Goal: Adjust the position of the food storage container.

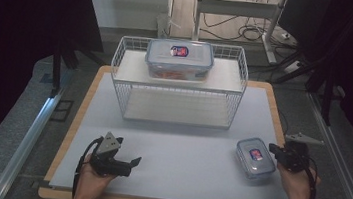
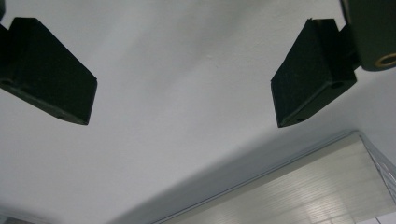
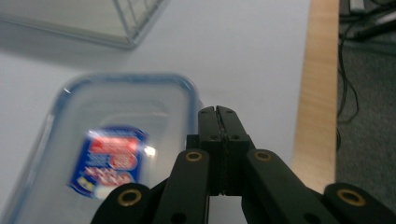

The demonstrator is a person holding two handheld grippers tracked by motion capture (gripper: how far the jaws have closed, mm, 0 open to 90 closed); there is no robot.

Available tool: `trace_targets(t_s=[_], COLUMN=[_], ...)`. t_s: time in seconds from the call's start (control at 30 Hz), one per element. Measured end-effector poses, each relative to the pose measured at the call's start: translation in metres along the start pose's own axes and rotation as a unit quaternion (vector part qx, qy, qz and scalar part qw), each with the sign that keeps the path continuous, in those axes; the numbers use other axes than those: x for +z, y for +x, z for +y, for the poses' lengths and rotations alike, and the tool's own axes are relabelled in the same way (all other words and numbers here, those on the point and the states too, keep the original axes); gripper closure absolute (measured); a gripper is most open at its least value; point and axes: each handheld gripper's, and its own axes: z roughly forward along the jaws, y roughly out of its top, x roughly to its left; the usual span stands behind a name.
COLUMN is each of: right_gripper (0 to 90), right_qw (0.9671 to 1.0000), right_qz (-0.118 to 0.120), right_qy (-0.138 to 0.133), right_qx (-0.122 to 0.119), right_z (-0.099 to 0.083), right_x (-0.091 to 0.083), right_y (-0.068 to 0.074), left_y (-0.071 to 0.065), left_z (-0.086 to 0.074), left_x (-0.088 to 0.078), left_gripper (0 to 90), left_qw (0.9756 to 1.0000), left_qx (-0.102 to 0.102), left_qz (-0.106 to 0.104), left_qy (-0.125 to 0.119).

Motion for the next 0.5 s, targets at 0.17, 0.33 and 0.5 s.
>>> trace_targets(t_s=[0.17,0.33,0.5], right_gripper=[89.5,89.6,89.5], right_qw=[0.9998,0.9996,0.9992], right_qz=[0.000,0.004,0.022], right_qy=[0.018,0.026,0.030], right_qx=[0.003,-0.002,-0.012], right_z=[-0.007,-0.006,-0.005], right_x=[0.000,0.002,0.005], right_y=[0.000,0.005,0.016], left_y=[0.000,0.000,-0.001], left_z=[0.000,0.000,0.000], left_x=[0.001,0.002,0.003], left_gripper=[6.7,6.7,6.7], left_qw=[1.0000,1.0000,1.0000], left_qx=[-0.004,-0.005,-0.004], left_qz=[-0.004,-0.004,-0.005], left_qy=[0.001,0.003,0.006])
